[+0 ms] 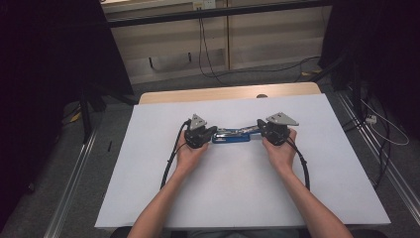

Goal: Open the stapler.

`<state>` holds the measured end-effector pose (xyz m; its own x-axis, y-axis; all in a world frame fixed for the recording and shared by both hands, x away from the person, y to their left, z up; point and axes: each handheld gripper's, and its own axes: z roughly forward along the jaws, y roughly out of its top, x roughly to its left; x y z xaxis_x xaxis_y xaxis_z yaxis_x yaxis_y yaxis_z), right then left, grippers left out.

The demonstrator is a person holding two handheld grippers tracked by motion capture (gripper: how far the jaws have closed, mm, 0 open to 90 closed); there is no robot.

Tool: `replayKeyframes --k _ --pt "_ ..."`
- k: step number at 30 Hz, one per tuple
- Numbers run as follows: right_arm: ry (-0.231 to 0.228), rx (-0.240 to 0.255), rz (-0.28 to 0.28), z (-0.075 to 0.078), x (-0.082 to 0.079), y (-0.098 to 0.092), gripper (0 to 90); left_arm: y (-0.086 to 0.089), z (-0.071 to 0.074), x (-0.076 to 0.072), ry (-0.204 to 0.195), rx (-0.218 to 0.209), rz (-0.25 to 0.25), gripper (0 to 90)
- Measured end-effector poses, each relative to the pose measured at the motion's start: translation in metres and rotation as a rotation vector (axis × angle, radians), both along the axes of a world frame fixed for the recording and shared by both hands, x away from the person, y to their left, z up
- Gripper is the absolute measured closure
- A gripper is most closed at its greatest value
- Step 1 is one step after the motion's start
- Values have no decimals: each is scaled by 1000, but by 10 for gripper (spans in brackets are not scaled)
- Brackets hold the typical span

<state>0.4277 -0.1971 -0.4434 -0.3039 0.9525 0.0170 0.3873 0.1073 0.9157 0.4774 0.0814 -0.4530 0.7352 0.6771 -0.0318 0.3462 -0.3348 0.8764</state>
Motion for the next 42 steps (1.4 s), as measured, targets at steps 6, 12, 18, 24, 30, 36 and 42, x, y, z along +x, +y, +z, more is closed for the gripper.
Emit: replayKeyframes --k 6,12,18,24,30,36,42 --pt "5 0 5 -1 -1 -3 900 0 0 0 2 -1 1 900" --pt "22 -6 1 -6 -2 -5 900 -2 0 0 9 -7 6 900" --pt "19 -8 6 -7 -2 -5 900 -1 0 0 12 -10 7 900" --pt "19 -2 11 -7 -1 -7 900 0 0 1 34 -30 7 900" --pt "15 5 29 -7 -1 -7 900 0 3 0 23 -48 10 900" --pt "11 12 60 -6 -1 -7 895 -1 4 0 14 -43 9 900" --pt "0 3 80 -7 -1 -9 843 -2 6 -2 -2 -37 -8 852"
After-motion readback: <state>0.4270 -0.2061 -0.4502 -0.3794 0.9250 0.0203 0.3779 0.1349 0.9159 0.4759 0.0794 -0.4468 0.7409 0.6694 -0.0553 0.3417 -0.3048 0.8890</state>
